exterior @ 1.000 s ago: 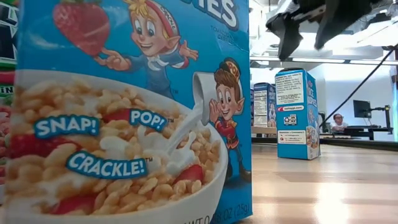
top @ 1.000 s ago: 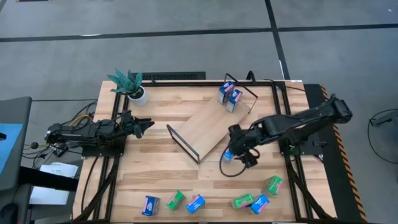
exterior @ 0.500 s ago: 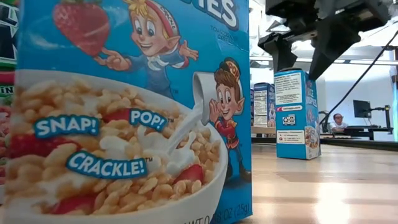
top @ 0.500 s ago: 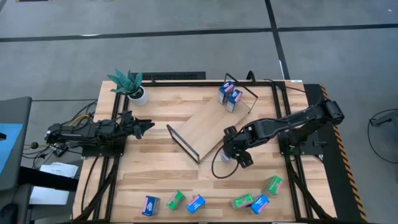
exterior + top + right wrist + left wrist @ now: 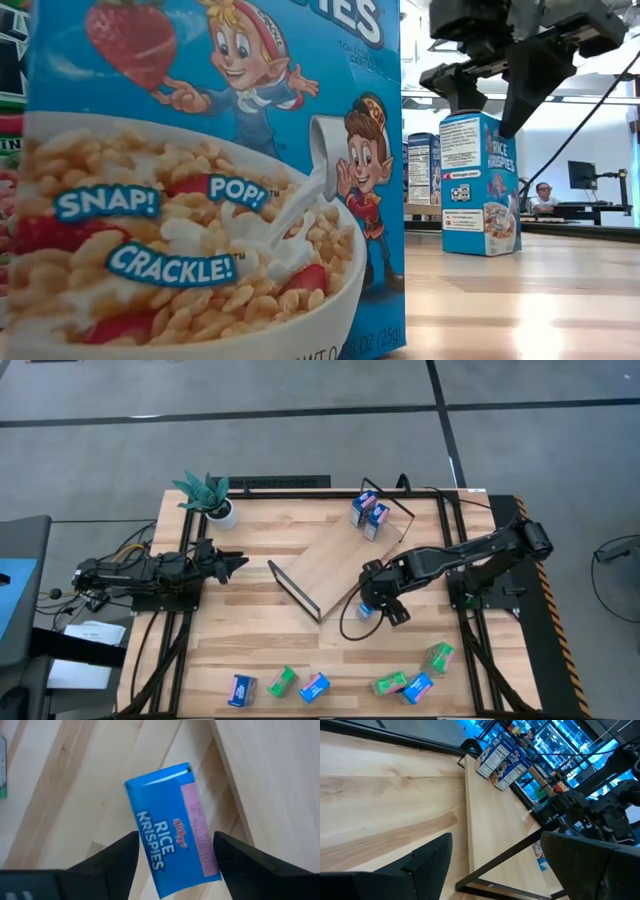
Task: Stack cereal on shelf
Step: Put the top light blue cereal box on the shelf
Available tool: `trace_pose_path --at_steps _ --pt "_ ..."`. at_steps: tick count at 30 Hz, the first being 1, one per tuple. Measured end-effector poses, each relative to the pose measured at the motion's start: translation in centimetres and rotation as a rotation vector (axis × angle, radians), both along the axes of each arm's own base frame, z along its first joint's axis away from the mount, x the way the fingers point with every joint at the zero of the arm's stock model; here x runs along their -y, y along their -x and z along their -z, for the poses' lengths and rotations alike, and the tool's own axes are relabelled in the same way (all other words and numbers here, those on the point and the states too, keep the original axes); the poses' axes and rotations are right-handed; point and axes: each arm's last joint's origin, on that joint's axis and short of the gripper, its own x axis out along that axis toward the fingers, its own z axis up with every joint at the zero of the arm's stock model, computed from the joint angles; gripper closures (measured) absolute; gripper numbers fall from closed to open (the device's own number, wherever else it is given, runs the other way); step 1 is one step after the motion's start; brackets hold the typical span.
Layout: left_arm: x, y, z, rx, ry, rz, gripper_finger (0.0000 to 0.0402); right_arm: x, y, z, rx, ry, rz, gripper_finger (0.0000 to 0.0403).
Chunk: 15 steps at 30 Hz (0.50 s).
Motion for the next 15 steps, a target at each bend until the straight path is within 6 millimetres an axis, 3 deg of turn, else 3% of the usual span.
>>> trace_pose_path --at_steps 8,15 --pt "0.00 0.00 0.00 0.000 0.001 -0.001 0.0109 0.01 0.04 0.01 -0.004 0.001 0.000 0.0154" --pt "0.00 0.00 0.02 0.003 0.008 -0.002 0.0109 0.01 0.05 0.02 -0.005 0.002 0.001 0.0210"
